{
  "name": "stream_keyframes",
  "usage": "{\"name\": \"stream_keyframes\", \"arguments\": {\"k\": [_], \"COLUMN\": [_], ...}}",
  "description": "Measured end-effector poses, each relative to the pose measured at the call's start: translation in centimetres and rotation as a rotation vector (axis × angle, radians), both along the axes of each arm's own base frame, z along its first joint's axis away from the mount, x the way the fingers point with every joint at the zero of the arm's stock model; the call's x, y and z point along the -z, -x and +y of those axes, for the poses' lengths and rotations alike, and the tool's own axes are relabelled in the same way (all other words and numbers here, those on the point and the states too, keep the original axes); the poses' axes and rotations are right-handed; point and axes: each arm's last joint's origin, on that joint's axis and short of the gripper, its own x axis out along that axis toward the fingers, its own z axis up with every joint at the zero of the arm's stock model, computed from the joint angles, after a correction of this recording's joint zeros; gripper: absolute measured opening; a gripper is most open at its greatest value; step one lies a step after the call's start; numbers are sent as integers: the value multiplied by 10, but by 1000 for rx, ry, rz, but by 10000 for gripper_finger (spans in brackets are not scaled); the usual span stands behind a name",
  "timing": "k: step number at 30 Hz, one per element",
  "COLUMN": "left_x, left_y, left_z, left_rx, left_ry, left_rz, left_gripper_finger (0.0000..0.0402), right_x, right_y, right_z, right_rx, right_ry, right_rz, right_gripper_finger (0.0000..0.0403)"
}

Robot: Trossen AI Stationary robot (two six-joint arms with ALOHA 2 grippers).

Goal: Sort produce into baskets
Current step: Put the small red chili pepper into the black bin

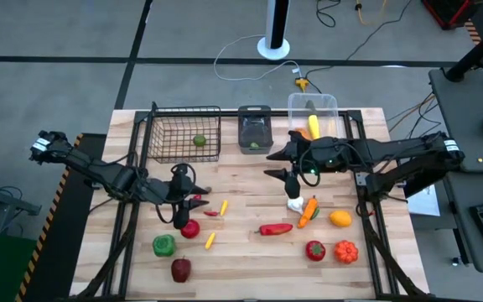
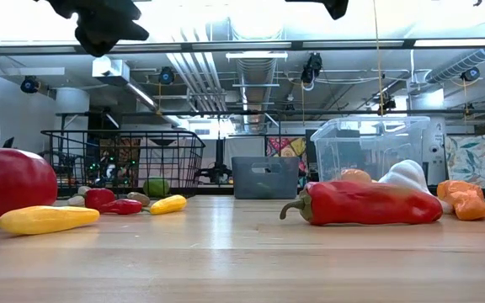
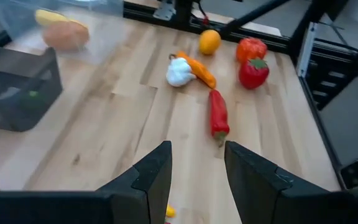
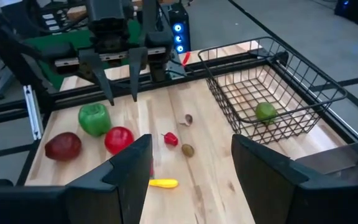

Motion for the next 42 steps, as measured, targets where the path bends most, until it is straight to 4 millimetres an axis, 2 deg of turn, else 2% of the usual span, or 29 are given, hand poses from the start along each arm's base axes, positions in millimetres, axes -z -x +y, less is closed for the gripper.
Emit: {"name": "stream_keyframes", "arguments": {"k": [5, 16, 23, 29, 35, 42], "left_x": [8, 53, 72, 88, 102, 119], "left_y": [-5, -30, -44, -56, -57, -62], "left_z": [-6, -21, -27, -32, -32, -31], "left_rx": [47, 100, 115, 125, 111, 88], "left_ry": [3, -52, -120, -160, -198, -237], "left_rz": [45, 275, 385, 455, 550, 624], "left_gripper_finger": [131, 132, 133, 158, 190, 194], "right_x": [0, 0, 2, 2, 7, 13], "right_y": [0, 7, 7, 7, 3, -3], "right_z": [5, 9, 9, 9, 9, 10], "right_rx": [-18, -23, -22, -22, -23, -25], "right_ry": [-2, -27, -27, -27, -24, -16], "right_rz": [1, 28, 42, 44, 66, 92], "right_gripper_finger": [211, 211, 211, 211, 211, 211]}}
